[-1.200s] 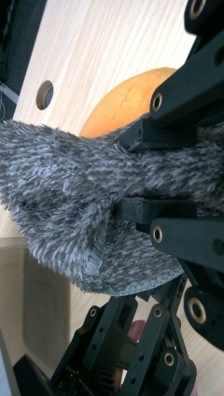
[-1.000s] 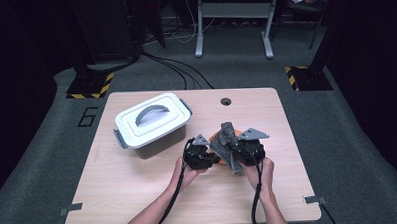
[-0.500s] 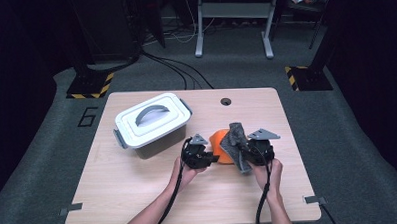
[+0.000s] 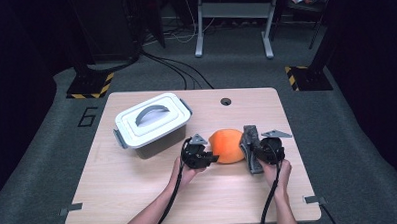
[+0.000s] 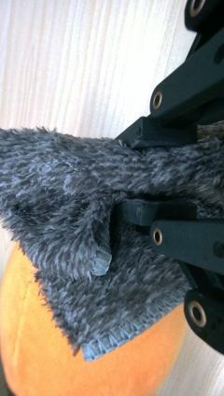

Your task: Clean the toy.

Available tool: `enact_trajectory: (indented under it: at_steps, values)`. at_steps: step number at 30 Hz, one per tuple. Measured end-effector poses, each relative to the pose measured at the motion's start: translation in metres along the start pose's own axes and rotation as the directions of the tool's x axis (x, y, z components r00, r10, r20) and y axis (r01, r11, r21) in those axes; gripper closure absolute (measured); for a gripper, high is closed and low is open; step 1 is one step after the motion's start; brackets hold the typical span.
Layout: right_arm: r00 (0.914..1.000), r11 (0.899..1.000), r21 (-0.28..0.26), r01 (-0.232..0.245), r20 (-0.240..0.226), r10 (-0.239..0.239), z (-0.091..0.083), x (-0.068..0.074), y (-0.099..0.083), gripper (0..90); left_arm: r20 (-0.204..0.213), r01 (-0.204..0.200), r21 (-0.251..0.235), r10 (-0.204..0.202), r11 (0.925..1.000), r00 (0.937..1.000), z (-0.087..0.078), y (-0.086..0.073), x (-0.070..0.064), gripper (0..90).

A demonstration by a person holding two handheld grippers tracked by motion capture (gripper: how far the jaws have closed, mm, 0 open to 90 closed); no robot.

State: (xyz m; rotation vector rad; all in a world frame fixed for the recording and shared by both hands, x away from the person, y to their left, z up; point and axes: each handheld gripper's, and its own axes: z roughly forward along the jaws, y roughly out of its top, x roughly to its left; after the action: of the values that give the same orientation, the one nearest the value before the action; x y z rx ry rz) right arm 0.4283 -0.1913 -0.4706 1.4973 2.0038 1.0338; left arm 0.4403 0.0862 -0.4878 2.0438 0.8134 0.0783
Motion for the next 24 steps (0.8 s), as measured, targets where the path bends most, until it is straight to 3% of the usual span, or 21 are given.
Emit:
enact_trajectory:
  at_steps: [4,8,14,19,24]
  values:
    - [0.9996,0.999,-0.049,0.003,-0.029,-0.005,-0.011,0.007,0.003,69.0,-0.002,0.000,-0.001,0.000,1.0000,1.0000,0.000,-0.001,0.001,74.9]
    - [0.9961,0.995,-0.094,0.042,-0.074,-0.049,-0.024,0.023,0.011,69.0,0.001,-0.002,0.001,0.002,1.0000,1.0000,0.000,0.000,0.000,74.9]
    - [0.9816,0.986,-0.110,0.128,-0.129,-0.141,-0.028,0.059,0.023,68.9,-0.006,-0.015,0.005,0.015,0.9999,0.9999,0.000,0.001,-0.001,74.8]
    - [0.9696,0.976,-0.082,0.200,-0.126,-0.210,-0.018,0.079,0.026,68.7,-0.007,-0.014,0.007,0.014,0.9999,0.9999,0.001,0.001,-0.002,74.8]
    - [0.9711,0.974,-0.066,0.216,-0.089,-0.221,-0.012,0.079,0.025,69.1,-0.006,-0.019,0.011,0.019,0.9998,0.9998,0.001,0.001,-0.001,74.9]
